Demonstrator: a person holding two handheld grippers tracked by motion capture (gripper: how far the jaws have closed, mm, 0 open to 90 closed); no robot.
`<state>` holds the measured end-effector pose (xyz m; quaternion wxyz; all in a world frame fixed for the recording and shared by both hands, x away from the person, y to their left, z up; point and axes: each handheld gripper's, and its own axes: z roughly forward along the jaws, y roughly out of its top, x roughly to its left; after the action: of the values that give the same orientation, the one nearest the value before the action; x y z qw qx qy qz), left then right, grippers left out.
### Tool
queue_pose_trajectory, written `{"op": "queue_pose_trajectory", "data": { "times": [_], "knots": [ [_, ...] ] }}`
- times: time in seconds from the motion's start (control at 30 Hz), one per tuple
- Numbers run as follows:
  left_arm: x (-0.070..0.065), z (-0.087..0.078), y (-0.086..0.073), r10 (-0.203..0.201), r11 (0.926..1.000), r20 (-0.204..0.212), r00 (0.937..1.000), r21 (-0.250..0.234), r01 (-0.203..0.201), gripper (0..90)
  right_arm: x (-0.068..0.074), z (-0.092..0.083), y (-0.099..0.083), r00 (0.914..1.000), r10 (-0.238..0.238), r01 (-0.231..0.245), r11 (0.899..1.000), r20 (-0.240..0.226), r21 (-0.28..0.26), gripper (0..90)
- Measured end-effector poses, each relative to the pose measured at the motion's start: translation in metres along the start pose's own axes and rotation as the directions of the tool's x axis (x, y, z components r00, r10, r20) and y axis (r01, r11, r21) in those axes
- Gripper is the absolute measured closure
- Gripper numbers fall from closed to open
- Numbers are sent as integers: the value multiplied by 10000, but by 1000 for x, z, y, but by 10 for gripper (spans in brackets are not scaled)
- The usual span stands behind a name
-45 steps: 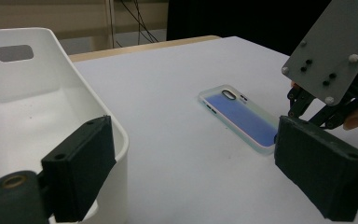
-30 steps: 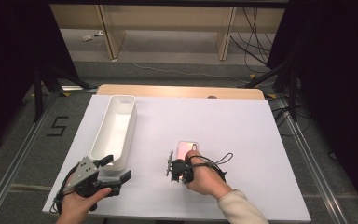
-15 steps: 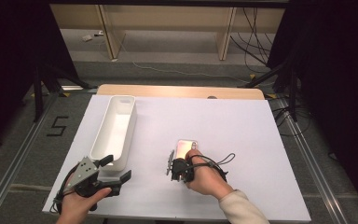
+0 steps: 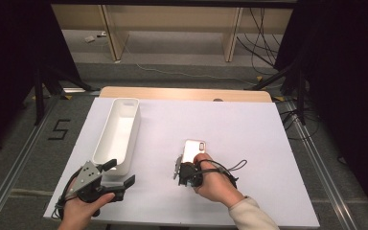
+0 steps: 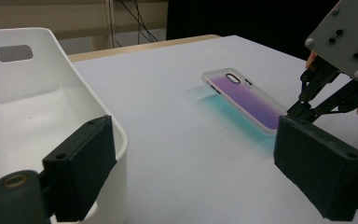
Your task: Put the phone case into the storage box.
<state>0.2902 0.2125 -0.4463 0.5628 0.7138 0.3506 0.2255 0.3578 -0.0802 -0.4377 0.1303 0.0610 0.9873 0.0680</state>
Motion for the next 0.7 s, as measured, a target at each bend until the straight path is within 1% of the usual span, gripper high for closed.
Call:
{"op": "queue_pose_trajectory", "data": {
  "times": [0.03,0.07,0.1,0.13,0.17,0.2,0.23,0.27,0.3,0.33,0.37,0.4,0.43,0.5,0.53,0.57,0.6,0.63,0.7],
  "knots": [
    [0,0,0,18,10000,1,10000,9,-18,122,-1,0,0,9997,-215,216,9997,99,-100,888],
    [0,0,0,4,10000,13,10000,9,-4,122,0,-1,0,9998,-110,112,9999,182,-104,888],
    [0,0,0,-16,10000,14,10000,15,16,122,2,-3,1,9999,32,-31,10000,156,-91,889],
    [-1,0,0,-36,10000,13,10000,26,36,122,3,-4,1,9997,49,-48,10000,250,-20,888],
    [0,0,0,31,10000,-6,10000,51,-31,122,3,-4,2,9994,50,-46,9999,329,-104,889],
    [0,-1,0,22,10000,-55,10000,97,-22,122,3,-4,2,9991,-51,56,9999,423,-128,889],
    [0,0,0,40,10000,-5,10000,47,-40,122,2,-4,2,9987,-255,264,9995,450,-195,889],
    [0,0,0,-17,10000,13,10000,20,17,122,4,-5,3,9989,-108,114,9999,446,-126,889],
    [0,-1,0,-1,10000,-69,10000,78,1,122,5,-5,3,9989,-17,22,9999,479,-115,888],
    [0,-1,0,1,10000,-57,10000,69,0,122,5,-6,3,9988,-12,17,9999,481,-103,889],
    [1,0,0,17,10000,2,10000,26,-17,122,4,-5,3,9983,-203,214,9996,540,-200,889],
    [0,0,0,-50,10000,-25,10000,34,50,122,4,-6,3,9978,-298,312,9992,589,-236,888],
    [0,-1,0,24,10000,-56,10000,85,-23,122,6,-7,3,9981,-51,62,9998,611,-183,889],
    [0,0,0,11,10000,-60,10000,92,-11,122,5,-8,3,9976,-244,260,9994,654,-240,889],
    [0,0,0,12,10000,-84,10000,86,-11,122,6,-9,3,9980,-151,162,9997,622,-175,889],
    [0,0,0,7,10000,-79,10000,93,-6,122,7,-9,3,9977,-39,55,9997,680,-227,888],
    [-1,0,0,-83,9999,-76,9999,69,83,122,7,-9,2,9977,-104,119,9997,666,-230,888],
    [-1,1,0,-93,9999,-78,9999,81,94,122,6,-9,2,9970,-274,294,9992,718,-261,889],
    [-1,1,-1,-65,10000,-55,10000,52,65,122,7,-9,2,9968,-312,334,9990,741,-284,889]
  ]
}}
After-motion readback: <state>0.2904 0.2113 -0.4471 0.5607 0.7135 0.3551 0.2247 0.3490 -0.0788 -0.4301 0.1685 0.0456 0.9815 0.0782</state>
